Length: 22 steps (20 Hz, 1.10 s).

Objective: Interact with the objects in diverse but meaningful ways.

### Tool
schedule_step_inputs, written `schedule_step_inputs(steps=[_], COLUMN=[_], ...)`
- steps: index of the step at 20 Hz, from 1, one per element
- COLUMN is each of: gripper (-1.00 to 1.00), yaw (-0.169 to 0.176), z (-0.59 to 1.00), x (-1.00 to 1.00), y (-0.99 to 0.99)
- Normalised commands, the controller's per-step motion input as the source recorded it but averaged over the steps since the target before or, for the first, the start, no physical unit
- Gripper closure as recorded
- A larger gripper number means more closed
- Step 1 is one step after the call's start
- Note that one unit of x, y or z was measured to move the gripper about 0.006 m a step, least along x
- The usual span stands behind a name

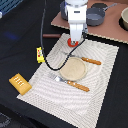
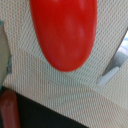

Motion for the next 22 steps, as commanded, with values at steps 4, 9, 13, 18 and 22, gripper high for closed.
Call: schedule_step_inputs(steps=[4,9,13,18,22], gripper=[-1.00,1.00,1.00,1.00,1.00], yaw=[0.027,0.029,0.024,0.022,0.028], z=[-0.25,-0.21,-0.24,-0.15,0.53], x=[0.18,0.18,0.13,0.11,-0.04], y=[0.13,0.15,0.11,0.10,0.11])
